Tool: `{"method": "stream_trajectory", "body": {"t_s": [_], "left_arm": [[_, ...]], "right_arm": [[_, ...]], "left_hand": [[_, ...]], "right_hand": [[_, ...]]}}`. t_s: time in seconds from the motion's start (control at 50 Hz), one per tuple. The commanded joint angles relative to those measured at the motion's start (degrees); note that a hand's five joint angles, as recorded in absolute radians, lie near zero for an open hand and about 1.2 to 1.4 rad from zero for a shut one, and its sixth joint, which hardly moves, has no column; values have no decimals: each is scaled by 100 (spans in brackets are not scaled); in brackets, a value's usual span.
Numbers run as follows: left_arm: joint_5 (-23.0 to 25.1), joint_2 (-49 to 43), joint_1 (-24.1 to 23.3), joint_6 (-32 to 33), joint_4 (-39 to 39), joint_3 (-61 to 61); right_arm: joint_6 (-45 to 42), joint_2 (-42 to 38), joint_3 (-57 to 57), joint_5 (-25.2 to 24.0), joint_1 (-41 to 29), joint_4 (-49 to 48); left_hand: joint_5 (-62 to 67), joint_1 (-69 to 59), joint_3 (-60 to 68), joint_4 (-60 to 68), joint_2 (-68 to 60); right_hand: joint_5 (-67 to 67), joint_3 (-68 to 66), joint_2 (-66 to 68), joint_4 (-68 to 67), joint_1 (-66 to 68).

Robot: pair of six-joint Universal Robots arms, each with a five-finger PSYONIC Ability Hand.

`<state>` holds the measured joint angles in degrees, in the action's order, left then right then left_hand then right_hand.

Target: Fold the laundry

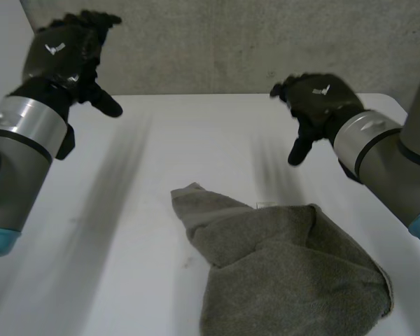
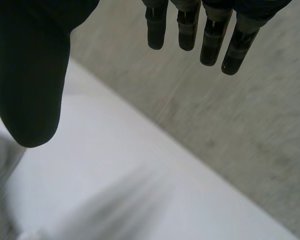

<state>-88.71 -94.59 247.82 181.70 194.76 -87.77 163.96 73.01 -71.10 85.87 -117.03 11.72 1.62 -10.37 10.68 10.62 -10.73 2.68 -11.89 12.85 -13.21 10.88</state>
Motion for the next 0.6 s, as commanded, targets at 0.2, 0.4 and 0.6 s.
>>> {"method": "stream_trajectory", "body": {"t_s": [0.2,0.4,0.6], "left_arm": [[2,-543,-129,604,-8,59],[-6,-534,-155,621,9,-12],[-15,-534,-199,612,9,-3]], "right_arm": [[-1877,-1588,324,369,-127,1271],[-1929,-2089,377,422,-170,1122],[-1588,-1426,510,483,-215,140]], "left_hand": [[61,-186,155,162,-150],[11,-136,105,111,-100],[11,-136,105,111,-100]], "right_hand": [[245,-324,228,-192,425],[1253,-1332,1235,-1200,1433],[6732,-6811,6715,-6679,6912]]}}
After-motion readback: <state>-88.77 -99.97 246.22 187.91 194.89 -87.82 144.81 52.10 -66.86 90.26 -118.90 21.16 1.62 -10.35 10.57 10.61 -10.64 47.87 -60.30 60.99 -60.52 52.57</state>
